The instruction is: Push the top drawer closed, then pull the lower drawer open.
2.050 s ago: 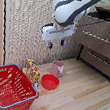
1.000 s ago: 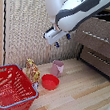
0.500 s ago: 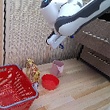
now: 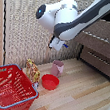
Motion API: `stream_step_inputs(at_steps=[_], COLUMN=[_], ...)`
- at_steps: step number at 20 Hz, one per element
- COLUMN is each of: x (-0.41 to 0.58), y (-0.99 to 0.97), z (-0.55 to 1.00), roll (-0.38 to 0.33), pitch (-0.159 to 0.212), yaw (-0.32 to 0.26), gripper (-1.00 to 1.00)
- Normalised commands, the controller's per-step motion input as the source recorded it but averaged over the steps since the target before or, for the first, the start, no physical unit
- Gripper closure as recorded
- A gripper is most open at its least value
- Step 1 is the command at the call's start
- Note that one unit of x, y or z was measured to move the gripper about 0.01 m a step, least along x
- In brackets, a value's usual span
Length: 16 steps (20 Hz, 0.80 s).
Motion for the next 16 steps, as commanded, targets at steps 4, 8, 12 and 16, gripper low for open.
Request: stream_step_inputs(at_steps=[4,8,12,16], x=[0.006,0.000,0.000,0.000], y=[-0.01,-0.18,-0.32,-0.30], z=[0.31,0.12,0.00,0.00], roll=[-0.317,-0.288,-0.243,-0.257], pitch=[0.000,0.000,0.000,0.000], yaw=[0.016,0.001,0.042,0.058], gripper=[-1.00,-1.00,-1.00,-1.00])
